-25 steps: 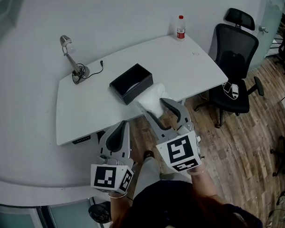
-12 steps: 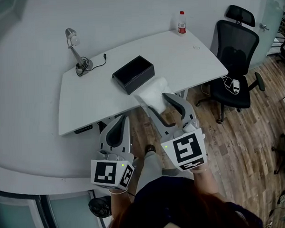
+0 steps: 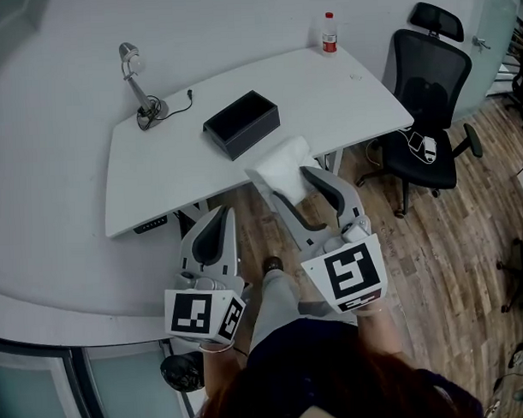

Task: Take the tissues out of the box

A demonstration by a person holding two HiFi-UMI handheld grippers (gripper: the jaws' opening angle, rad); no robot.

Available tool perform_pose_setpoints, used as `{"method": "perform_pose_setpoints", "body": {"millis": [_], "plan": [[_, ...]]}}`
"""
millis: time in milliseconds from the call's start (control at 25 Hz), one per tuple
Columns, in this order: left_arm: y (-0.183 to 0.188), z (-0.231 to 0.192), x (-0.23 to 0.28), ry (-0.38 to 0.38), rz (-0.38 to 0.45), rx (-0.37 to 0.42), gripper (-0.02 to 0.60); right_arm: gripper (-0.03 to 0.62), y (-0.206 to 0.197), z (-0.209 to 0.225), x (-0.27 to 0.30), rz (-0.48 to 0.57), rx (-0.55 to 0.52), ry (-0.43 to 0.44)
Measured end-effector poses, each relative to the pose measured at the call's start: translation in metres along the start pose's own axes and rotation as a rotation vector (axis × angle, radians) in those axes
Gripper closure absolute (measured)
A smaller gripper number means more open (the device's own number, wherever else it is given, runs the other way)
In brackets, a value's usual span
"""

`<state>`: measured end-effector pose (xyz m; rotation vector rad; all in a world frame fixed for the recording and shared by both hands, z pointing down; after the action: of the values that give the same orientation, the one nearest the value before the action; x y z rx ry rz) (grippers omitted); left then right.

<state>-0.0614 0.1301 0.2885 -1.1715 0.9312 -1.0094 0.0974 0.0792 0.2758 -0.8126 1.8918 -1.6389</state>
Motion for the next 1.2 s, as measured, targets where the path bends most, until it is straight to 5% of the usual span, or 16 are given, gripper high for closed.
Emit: {"method": "perform_pose_setpoints", "body": {"millis": [1200], "plan": [[0.004, 0.011, 0.0, -0.023, -0.011, 0.034, 0.555, 0.381, 0.001, -0.001, -0.014, 0.023, 0.018, -0.001]]}}
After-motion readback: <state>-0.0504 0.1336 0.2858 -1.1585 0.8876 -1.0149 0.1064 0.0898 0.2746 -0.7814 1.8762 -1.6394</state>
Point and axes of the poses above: the fingertips, and each gripper's own axes: x forward along the fingers, z to its right, y out of its top, the point moved 7 cm from there along -x, backward along the fingers, and after that the axes turned 5 degrees about x, right-handed, at the moved point
